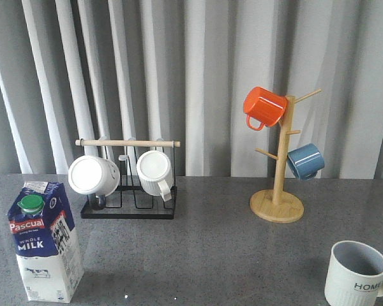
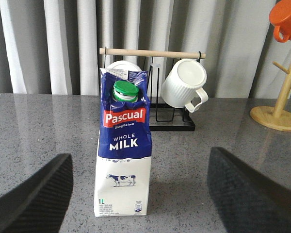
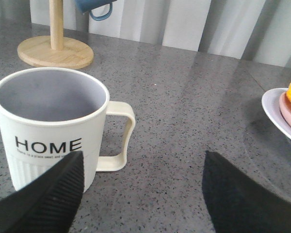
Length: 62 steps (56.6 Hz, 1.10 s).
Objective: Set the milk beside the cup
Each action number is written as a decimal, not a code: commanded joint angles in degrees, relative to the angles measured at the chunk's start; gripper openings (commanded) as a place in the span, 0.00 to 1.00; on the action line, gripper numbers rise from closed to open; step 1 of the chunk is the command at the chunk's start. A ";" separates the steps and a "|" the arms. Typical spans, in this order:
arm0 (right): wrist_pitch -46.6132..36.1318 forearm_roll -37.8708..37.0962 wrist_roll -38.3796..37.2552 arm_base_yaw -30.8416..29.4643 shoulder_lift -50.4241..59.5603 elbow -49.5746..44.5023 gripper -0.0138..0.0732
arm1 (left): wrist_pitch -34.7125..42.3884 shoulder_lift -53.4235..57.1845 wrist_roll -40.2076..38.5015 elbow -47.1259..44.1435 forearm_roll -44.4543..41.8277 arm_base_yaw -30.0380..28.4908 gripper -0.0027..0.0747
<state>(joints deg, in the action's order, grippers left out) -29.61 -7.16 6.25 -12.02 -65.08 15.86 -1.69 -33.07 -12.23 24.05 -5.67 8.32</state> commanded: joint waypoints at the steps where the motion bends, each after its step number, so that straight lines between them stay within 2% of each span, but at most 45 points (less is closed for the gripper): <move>1: -7.63 -1.94 -1.39 -0.29 -2.20 1.40 0.75 | 4.05 -0.38 0.06 1.89 -0.01 0.27 0.74; 11: -15.24 -3.43 -3.31 -0.67 -9.21 1.52 0.75 | 4.05 -0.38 0.06 1.89 -0.01 0.27 0.74; 26: -24.63 -7.20 -9.36 -6.85 -15.97 1.57 0.75 | 4.05 -0.38 0.06 1.89 -0.01 0.27 0.74; 39: -24.56 -12.97 -9.89 -7.19 -18.91 4.75 0.75 | 4.05 -0.38 0.06 1.89 -0.01 0.27 0.74; 62: -26.07 -13.17 -8.42 -7.67 -23.84 6.87 0.75 | 4.05 -0.38 0.06 1.89 -0.01 0.27 0.74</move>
<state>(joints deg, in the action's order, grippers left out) -50.62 -20.44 -2.87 -19.34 -89.43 20.69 -1.76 -33.07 -12.23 24.05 -5.67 8.32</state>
